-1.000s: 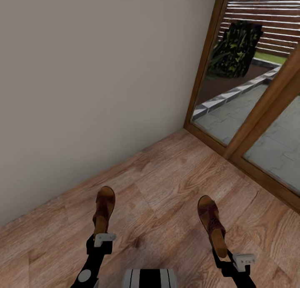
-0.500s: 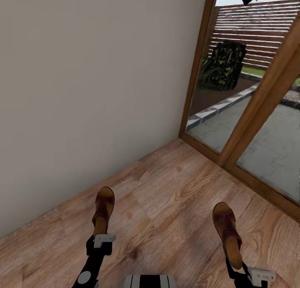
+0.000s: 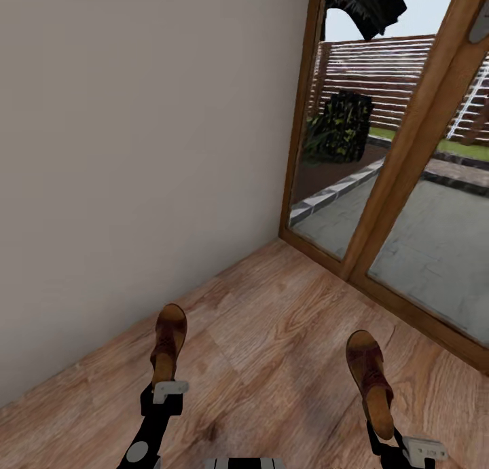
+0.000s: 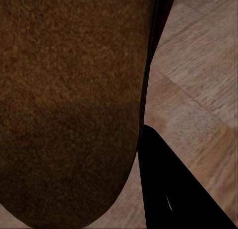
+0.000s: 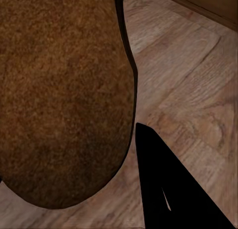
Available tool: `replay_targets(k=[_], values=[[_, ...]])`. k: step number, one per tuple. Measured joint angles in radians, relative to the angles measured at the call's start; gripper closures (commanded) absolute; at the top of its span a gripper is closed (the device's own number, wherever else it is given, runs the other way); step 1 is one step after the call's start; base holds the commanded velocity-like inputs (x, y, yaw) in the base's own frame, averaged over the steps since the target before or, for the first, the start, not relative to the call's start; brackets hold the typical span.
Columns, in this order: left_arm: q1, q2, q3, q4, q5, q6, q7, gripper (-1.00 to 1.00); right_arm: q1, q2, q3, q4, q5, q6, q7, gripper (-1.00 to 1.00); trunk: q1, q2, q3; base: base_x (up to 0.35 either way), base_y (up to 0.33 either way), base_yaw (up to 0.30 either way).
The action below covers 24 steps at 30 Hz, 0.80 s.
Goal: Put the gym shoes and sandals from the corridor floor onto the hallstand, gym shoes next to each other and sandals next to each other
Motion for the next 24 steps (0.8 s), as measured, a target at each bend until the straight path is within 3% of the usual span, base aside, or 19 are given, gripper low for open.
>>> replay_targets(k=[13,24], values=[[0.0,0.0,0.0,0.001,0.0,0.001,0.0,1.0,0.0,0.002,0.002,0.0,0.002,0.0,-0.001,1.0,-0.05,0.091,0.05,0.0,0.0,-0.277],[0.0,-0.001,0.0,0.0,0.0,0.0,0.0,1.0,0.0,0.002,0.0,0.001,0.002,0.0,-0.002,1.0,-0.05,0.091,0.057,-0.035,0.032,-0.283]])
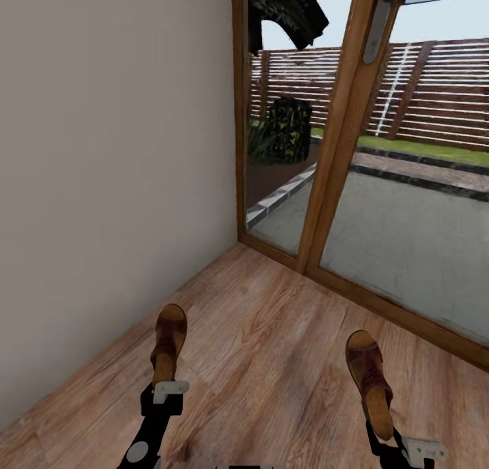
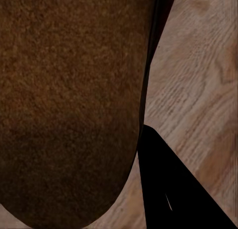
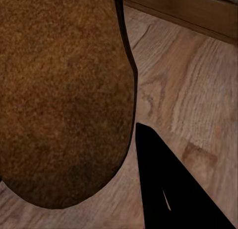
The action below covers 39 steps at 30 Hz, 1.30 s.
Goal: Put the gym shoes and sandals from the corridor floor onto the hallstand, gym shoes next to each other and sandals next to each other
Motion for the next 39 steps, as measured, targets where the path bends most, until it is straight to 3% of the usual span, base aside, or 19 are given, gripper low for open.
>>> replay_targets(k=[8,39], values=[[0.0,0.0,0.0,0.0,0.002,0.0,0.0,1.0,0.0,0.0,0.0,0.0,-0.001,0.0,-0.001,1.0,0.0,0.0,0.003,-0.226,0.21,-0.158],[0.0,0.0,-0.002,-0.001,0.002,0.0,0.0,1.0,0.0,-0.001,-0.005,-0.009,-0.003,0.0,-0.002,1.0,0.0,0.0,0.015,-0.217,0.224,-0.29]])
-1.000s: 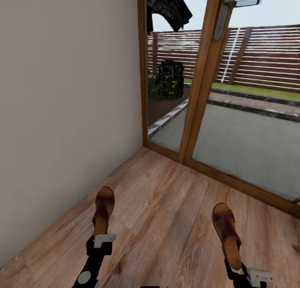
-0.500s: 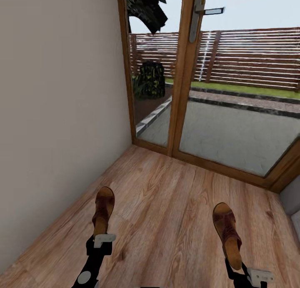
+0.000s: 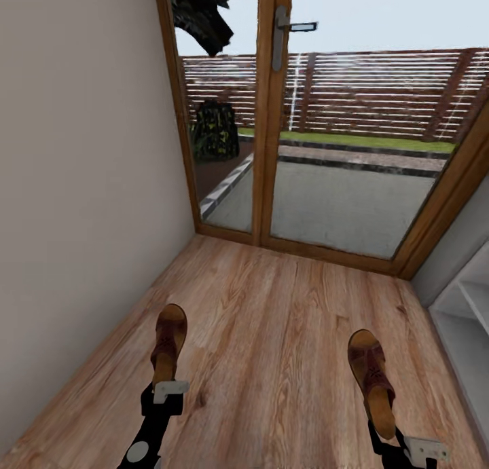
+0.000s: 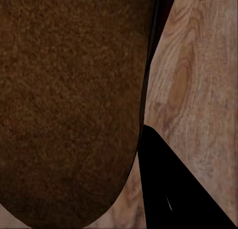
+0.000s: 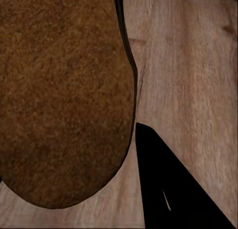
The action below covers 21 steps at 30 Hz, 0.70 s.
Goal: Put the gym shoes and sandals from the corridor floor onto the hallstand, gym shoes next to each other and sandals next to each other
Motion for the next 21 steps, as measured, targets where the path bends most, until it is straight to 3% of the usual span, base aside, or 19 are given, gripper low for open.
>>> replay_targets(k=[21], values=[[0.0,0.0,0.002,-0.002,0.0,0.002,0.0,1.0,0.0,0.0,-0.001,-0.002,-0.001,0.0,0.0,1.0,0.0,0.0,0.01,0.088,0.289,-0.298]])
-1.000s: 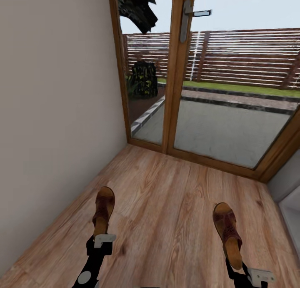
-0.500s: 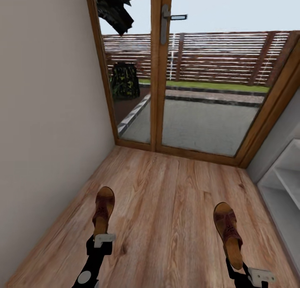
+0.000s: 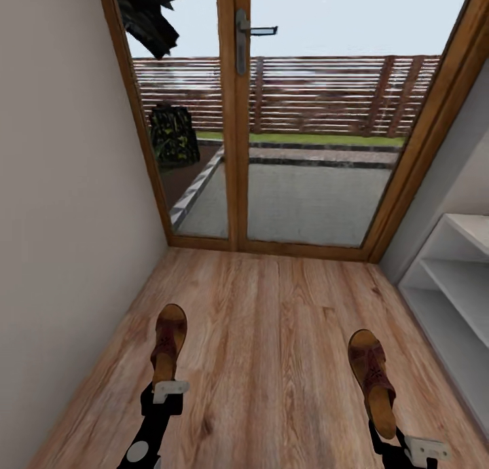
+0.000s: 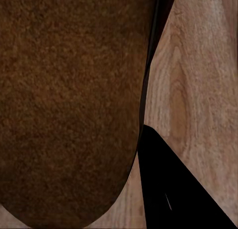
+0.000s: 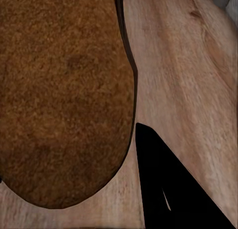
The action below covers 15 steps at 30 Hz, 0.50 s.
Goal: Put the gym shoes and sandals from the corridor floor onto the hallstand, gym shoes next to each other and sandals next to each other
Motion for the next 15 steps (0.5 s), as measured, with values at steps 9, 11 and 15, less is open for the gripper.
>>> replay_targets(k=[9,11,15], values=[[0.0,0.0,-0.002,0.0,-0.003,-0.002,0.0,1.0,0.0,-0.002,0.0,0.001,0.001,0.0,0.001,1.0,0.0,0.0,0.008,0.009,0.036,-0.279],[0.0,0.0,-0.002,0.0,-0.002,-0.002,0.0,1.0,0.0,-0.003,0.0,0.002,0.001,0.0,0.001,1.0,0.0,0.0,0.01,0.001,0.002,-0.276],[0.0,0.0,-0.001,0.0,-0.002,0.0,0.0,1.0,0.0,-0.003,0.0,0.002,0.001,0.0,0.001,1.0,-0.007,0.014,0.02,0.0,0.001,-0.276]])
